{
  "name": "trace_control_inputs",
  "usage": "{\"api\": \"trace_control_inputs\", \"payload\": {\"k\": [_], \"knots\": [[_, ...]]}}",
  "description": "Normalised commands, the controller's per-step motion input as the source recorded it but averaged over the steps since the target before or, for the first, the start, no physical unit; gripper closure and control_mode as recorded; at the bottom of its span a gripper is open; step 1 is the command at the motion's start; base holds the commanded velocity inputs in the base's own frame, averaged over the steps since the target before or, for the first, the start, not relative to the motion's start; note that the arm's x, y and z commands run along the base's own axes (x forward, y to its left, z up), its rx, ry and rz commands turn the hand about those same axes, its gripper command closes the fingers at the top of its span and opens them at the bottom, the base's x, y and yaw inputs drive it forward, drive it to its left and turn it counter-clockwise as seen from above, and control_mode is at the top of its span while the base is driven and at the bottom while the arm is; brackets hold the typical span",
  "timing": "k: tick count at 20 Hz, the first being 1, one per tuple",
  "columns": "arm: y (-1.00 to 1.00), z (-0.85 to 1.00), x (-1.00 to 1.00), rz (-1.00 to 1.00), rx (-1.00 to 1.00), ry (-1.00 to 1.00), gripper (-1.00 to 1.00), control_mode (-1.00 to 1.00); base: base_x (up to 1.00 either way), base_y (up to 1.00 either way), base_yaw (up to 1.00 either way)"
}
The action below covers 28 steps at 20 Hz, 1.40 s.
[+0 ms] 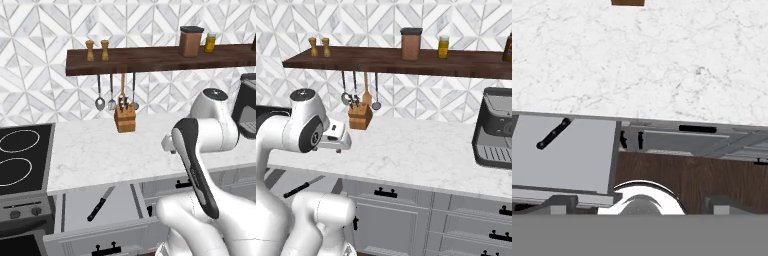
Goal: Pick up the knife from the drawer and place it on the cutting board. Then place the meat from the plate to the cutting board.
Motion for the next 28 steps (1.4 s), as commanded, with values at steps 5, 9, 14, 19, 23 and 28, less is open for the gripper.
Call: {"api": "trace_control_inputs", "payload": {"k": [5, 9, 14, 19, 23, 28], "knots": [[-0.14, -0.14, 0.00, 0.03, 0.00, 0.00, -1.00, 1.00, 0.00, -0.44, 0.12], [0.00, 0.00, 0.00, 0.00, 0.00, 0.00, -1.00, 1.00, 0.00, -0.35, 0.29], [0.00, 0.00, 0.00, 0.00, 0.00, 0.00, -1.00, 1.00, 0.00, -0.04, 0.42], [0.00, 0.00, 0.00, 0.00, 0.00, 0.00, -1.00, 1.00, -0.20, -0.56, 0.59], [0.00, 0.00, 0.00, 0.00, 0.00, 0.00, -1.00, 1.00, 0.00, -0.44, 0.72], [0.00, 0.00, 0.00, 0.00, 0.00, 0.00, -1.00, 1.00, 0.03, -0.37, 0.63]]}}
